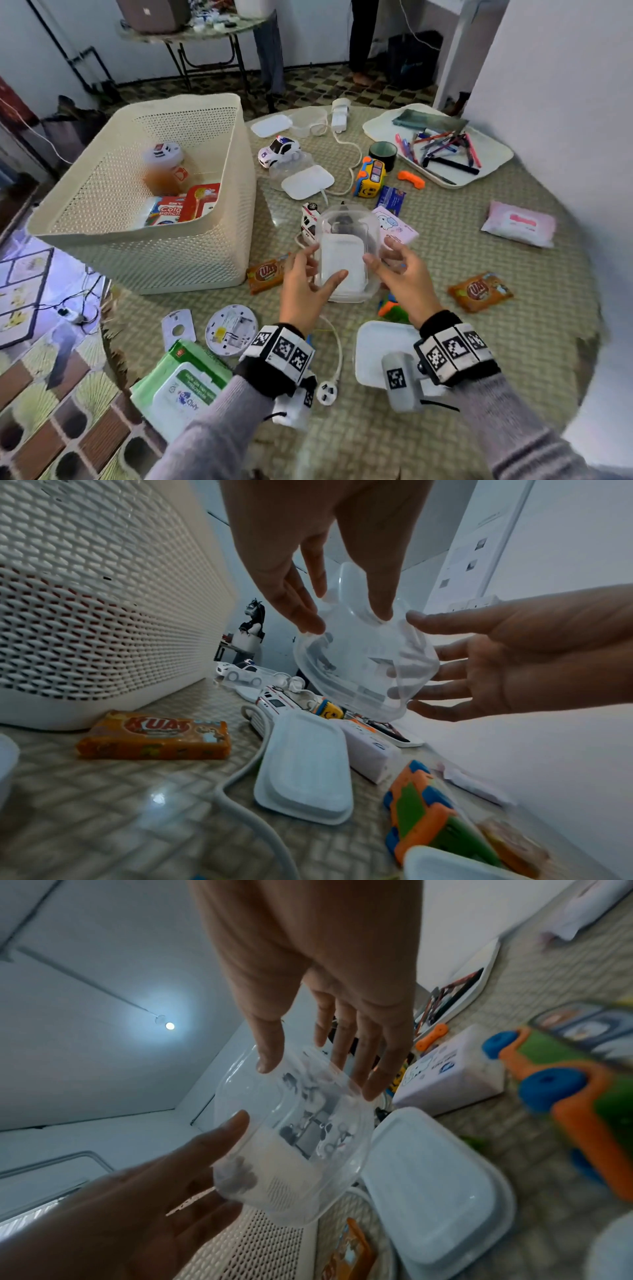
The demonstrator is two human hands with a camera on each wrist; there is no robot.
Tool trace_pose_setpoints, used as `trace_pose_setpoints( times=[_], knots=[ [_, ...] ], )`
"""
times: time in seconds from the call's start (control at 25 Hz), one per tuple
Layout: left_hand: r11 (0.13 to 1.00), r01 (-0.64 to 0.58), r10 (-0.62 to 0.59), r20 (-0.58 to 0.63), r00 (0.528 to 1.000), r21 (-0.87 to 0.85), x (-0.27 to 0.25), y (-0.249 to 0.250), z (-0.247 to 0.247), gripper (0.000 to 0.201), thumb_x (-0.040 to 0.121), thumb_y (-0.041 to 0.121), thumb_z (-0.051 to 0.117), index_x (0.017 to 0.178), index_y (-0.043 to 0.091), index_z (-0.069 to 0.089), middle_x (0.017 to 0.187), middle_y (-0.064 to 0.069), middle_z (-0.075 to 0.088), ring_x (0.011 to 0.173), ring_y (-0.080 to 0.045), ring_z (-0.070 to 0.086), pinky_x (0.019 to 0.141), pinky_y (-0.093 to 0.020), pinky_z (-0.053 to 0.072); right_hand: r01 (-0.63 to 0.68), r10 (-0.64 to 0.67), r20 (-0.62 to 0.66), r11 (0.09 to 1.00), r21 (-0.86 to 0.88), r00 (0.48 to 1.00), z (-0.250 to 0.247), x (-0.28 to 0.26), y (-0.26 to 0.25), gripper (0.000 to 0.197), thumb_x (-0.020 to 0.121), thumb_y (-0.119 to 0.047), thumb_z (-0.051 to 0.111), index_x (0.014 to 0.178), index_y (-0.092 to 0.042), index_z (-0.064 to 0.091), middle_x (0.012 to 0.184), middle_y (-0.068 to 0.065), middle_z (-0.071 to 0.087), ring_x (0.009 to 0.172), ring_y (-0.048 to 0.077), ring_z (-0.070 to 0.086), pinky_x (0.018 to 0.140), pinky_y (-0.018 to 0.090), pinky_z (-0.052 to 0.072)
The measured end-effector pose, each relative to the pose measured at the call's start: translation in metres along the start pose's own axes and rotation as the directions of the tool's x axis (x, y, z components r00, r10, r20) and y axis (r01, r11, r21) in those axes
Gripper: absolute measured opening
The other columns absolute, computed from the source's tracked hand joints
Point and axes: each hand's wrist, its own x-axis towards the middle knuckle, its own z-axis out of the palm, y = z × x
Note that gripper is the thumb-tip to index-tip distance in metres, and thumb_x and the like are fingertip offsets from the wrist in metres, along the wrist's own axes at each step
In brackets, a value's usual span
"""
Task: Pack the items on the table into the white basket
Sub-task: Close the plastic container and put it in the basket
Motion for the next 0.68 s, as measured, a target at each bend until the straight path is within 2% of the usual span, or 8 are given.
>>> trace_pose_setpoints(
  times=[0.08,0.16,0.24,0.28,0.36,0.48,0.6,0.68],
  knots=[
    [0.999,0.034,-0.031,0.081,0.996,-0.033,-0.010,0.006,0.005,0.059,0.077,0.026,0.077,0.128,0.015,0.050,0.109,-0.007,0.050,0.085,-0.004,0.050,0.063,-0.010,0.045,-0.006,0.006,0.004,1.000,0.021,1.000,-0.018,-0.015,-0.001,0.020,0.085,-0.028,0.068,0.100,-0.036,0.058,0.097,-0.007,0.062,0.092,0.017,0.064,0.071,0.024,0.055],
    [0.996,0.073,-0.063,0.160,0.985,-0.058,-0.020,0.010,0.008,0.058,0.078,0.025,0.077,0.128,0.016,0.049,0.112,-0.007,0.052,0.088,-0.004,0.052,0.062,-0.009,0.045,-0.034,0.034,-0.009,0.997,0.073,0.999,-0.033,-0.028,-0.002,0.022,0.085,-0.028,0.066,0.106,-0.027,0.062,0.096,0.001,0.064,0.085,0.015,0.063,0.062,0.018,0.052],
    [0.994,0.090,-0.075,0.204,0.976,-0.066,-0.030,0.013,0.014,0.054,0.076,0.024,0.078,0.122,0.017,0.050,0.116,-0.008,0.055,0.092,-0.004,0.054,0.064,-0.011,0.047,-0.058,0.062,-0.029,0.991,0.122,0.998,-0.047,-0.037,0.000,0.035,0.076,-0.028,0.071,0.108,-0.017,0.062,0.096,0.009,0.064,0.084,0.020,0.065,0.068,0.030,0.056],
    [0.993,0.104,-0.089,0.220,0.972,-0.056,-0.036,0.016,0.018,0.054,0.075,0.026,0.079,0.120,0.017,0.051,0.118,-0.009,0.055,0.094,-0.002,0.055,0.066,-0.012,0.049,-0.054,0.059,-0.034,0.990,0.130,0.998,-0.052,-0.042,0.001,0.035,0.071,-0.028,0.072,0.102,-0.015,0.063,0.092,0.011,0.065,0.081,0.022,0.065,0.069,0.035,0.055],
    [0.986,0.143,-0.116,0.264,0.958,-0.085,-0.046,0.026,0.025,0.069,0.072,0.029,0.080,0.130,0.017,0.045,0.120,-0.008,0.054,0.097,-0.002,0.057,0.069,-0.012,0.051,-0.050,0.056,-0.032,0.988,0.148,0.998,-0.058,-0.052,0.002,0.021,0.073,-0.020,0.073,0.090,-0.014,0.061,0.082,0.007,0.065,0.071,0.018,0.065,0.063,0.033,0.054],
    [0.965,0.151,-0.079,0.309,0.948,-0.216,-0.060,0.039,0.034,0.096,0.068,0.035,0.080,0.144,0.032,0.022,0.118,0.001,0.054,0.100,-0.006,0.062,0.075,-0.015,0.053,-0.058,0.064,-0.020,0.970,0.236,0.998,-0.062,-0.062,0.004,0.009,0.084,-0.003,0.064,0.081,-0.009,0.059,0.068,0.000,0.068,0.057,0.008,0.064,0.056,0.023,0.054],
    [0.958,0.136,-0.062,0.278,0.959,-0.254,-0.068,0.047,0.042,0.086,0.069,0.034,0.080,0.138,0.032,0.029,0.114,0.004,0.054,0.092,-0.008,0.067,0.072,-0.017,0.054,-0.024,0.025,-0.001,0.966,0.256,1.000,-0.067,-0.071,0.006,0.004,0.082,-0.005,0.065,0.080,-0.006,0.063,0.068,-0.003,0.070,0.059,0.007,0.064,0.057,0.020,0.053],
    [0.956,0.135,-0.077,0.222,0.972,-0.260,-0.070,0.048,0.044,0.081,0.070,0.028,0.082,0.135,0.030,0.032,0.113,0.003,0.052,0.089,-0.010,0.068,0.069,-0.019,0.055,-0.007,0.014,-0.030,0.977,0.211,0.999,-0.072,-0.074,0.008,0.007,0.086,-0.008,0.063,0.089,-0.005,0.068,0.073,-0.004,0.072,0.065,0.007,0.066,0.062,0.021,0.053]
  ],
)
